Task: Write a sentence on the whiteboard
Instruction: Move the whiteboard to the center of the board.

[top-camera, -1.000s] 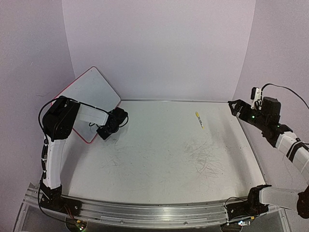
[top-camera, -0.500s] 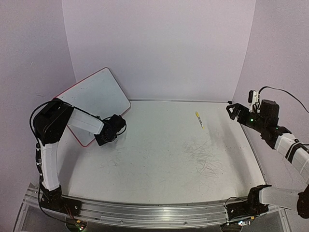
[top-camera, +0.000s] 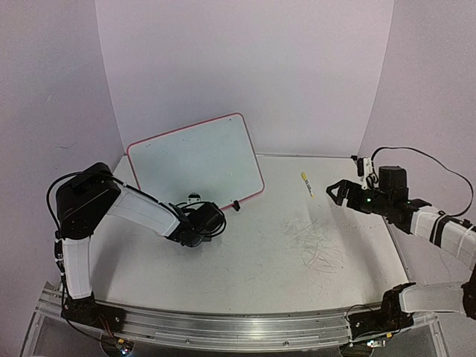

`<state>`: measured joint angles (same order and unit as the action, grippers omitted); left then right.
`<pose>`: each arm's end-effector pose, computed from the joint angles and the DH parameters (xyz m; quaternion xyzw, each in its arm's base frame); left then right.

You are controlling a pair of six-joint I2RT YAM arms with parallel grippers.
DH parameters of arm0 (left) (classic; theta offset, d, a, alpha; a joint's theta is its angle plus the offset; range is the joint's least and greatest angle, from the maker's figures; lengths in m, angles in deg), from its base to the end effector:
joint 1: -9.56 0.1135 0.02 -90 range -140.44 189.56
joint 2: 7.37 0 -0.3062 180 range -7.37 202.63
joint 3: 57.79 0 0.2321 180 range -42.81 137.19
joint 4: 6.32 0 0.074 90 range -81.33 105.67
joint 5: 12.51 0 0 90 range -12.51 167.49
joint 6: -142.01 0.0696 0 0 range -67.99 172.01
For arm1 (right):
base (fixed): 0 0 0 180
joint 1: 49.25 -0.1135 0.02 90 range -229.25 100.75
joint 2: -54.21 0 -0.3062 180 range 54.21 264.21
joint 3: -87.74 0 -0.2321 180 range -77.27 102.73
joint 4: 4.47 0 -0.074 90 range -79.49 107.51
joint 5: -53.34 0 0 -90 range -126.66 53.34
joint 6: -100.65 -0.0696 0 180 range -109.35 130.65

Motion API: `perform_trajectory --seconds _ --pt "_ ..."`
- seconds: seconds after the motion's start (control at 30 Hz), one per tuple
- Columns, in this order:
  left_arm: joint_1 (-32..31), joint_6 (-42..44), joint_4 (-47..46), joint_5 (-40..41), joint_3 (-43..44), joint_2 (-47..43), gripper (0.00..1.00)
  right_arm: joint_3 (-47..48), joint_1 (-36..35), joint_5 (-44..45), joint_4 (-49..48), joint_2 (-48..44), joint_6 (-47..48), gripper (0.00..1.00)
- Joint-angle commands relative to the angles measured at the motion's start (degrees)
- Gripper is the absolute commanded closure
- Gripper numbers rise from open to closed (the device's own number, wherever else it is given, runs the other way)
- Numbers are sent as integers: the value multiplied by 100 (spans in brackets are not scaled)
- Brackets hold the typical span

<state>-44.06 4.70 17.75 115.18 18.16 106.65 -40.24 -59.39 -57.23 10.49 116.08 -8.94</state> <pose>0.2642 -0.2869 0.1360 -0.0271 0.9215 0.0239 0.3868 0.2227 0.0647 0.2854 -0.0276 0.8341 0.2814 0.4737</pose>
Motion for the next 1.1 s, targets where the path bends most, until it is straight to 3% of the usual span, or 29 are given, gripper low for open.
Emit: perform_trajectory --seconds 0.0,0.27,0.53,0.73,0.83,1.07 --pt "-596 1035 -344 -1249 -74 -26 100 127 -641 525 166 354 -202 2" --pt "-782 1746 -341 -2312 -94 -56 100 684 -1122 1057 685 1448 -432 2" --pt "-849 1491 -351 -2262 -133 50 100 2601 -857 2527 1151 3188 69 5" --pt "-1227 1166 -218 -2005 265 307 100 3935 -563 2676 1396 4448 576 6" --pt "-1385 976 -140 -2006 428 394 100 4036 -526 2767 1504 4499 680 7" --pt "-1951 837 130 -1858 872 664 100 3056 -533 2420 1246 3676 393 6"
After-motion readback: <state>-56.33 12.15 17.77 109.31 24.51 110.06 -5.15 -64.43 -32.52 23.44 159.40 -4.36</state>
